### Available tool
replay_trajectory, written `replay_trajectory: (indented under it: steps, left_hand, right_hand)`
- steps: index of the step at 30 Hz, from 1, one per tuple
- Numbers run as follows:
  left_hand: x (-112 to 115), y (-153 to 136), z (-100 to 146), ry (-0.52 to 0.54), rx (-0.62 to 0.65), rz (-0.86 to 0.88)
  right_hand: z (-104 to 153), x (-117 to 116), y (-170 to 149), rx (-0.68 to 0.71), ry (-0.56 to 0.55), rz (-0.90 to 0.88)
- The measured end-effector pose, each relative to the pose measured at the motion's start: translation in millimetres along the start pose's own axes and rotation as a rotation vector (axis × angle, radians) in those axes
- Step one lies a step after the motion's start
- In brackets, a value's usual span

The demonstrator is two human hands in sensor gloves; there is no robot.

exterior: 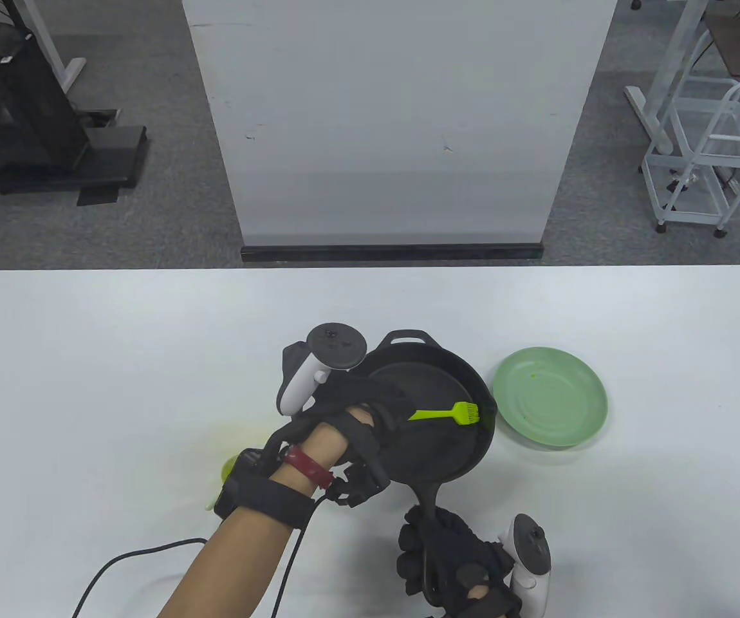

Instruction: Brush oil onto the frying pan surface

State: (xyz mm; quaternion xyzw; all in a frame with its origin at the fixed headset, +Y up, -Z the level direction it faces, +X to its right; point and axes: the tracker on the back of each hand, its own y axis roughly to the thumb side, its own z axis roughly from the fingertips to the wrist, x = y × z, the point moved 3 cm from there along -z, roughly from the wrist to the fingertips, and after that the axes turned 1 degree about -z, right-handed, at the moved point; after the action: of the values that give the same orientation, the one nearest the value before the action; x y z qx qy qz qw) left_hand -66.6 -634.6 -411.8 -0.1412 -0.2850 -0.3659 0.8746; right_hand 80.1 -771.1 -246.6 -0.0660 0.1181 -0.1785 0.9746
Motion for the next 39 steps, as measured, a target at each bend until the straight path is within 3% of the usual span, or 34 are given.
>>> replay_trajectory:
  steps: [9, 25, 32, 39]
  left_hand:
    - [-4, -1, -6, 0.001, -0.041, -0.124]
    - [-64, -55, 39, 0.088, -0.140, -0.174]
    - [-74, -46, 58, 0.155, -0.163, -0.311]
    - [-76, -15, 81, 0.251, -0.128, -0.473]
  right_hand:
    - [1, 3, 2, 0.001, 0.004, -0.001]
    - [2, 4, 1, 0.002, -0.025, 0.012]
    - [2, 4, 0, -0.010, -0.025, 0.004]
    - [1, 3, 0, -0.018, -0.018, 0.008]
